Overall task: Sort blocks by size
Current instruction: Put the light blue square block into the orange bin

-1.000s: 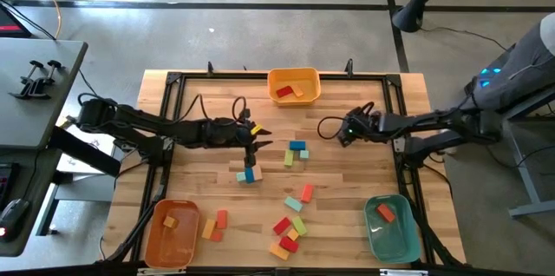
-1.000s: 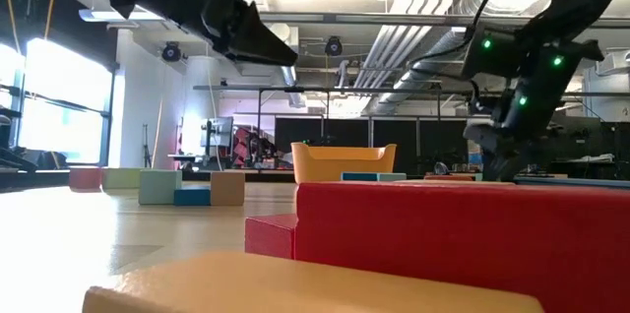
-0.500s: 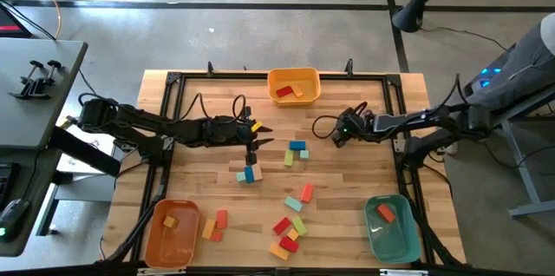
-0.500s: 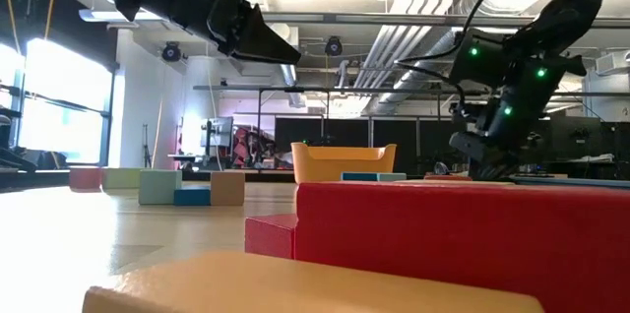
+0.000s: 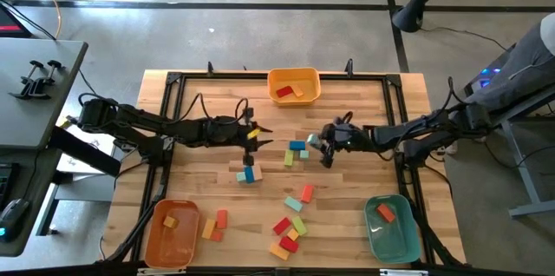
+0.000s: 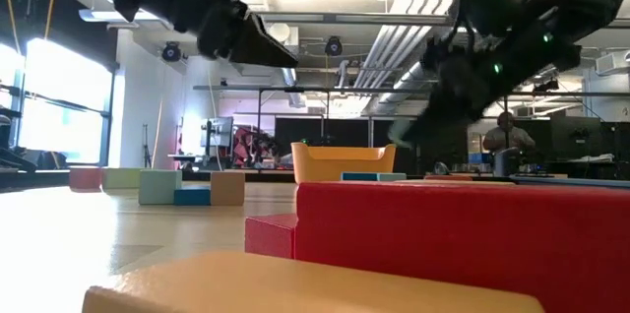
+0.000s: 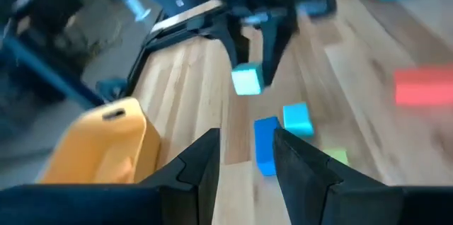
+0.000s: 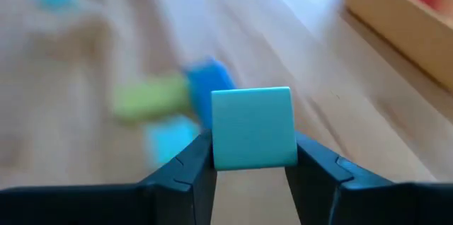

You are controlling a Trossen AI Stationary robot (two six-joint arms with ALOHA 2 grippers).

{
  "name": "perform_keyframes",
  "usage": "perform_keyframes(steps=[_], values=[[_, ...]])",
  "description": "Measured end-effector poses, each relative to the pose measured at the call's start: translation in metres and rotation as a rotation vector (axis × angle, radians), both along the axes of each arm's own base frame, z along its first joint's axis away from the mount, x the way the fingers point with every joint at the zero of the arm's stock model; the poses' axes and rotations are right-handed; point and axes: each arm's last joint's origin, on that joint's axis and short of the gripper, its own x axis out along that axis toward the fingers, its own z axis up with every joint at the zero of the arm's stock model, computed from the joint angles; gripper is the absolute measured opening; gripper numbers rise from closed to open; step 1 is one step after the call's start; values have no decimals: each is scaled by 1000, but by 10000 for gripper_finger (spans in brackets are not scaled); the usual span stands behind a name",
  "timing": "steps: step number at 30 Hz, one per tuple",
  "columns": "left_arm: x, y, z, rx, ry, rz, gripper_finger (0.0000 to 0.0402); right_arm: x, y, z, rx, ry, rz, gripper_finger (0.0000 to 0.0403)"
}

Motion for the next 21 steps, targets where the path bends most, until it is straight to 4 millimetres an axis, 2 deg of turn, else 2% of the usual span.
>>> perform_keyframes(steps=[4, 8, 12, 16, 21], values=[[2, -1, -2, 169, 30, -108, 118, 9, 2, 16, 2, -182, 164, 136], [8, -3, -4, 255, 3, -212, 132, 12, 1, 26, 26, -297, 271, 136], [20, -5, -7, 314, -48, -281, 163, 13, 0, 28, 62, -319, 315, 136], [41, -2, 1, 316, -59, -279, 200, 13, 1, 28, 85, -321, 307, 137], [66, -3, -3, 342, -29, -319, 240, 12, 1, 27, 98, -311, 302, 137]])
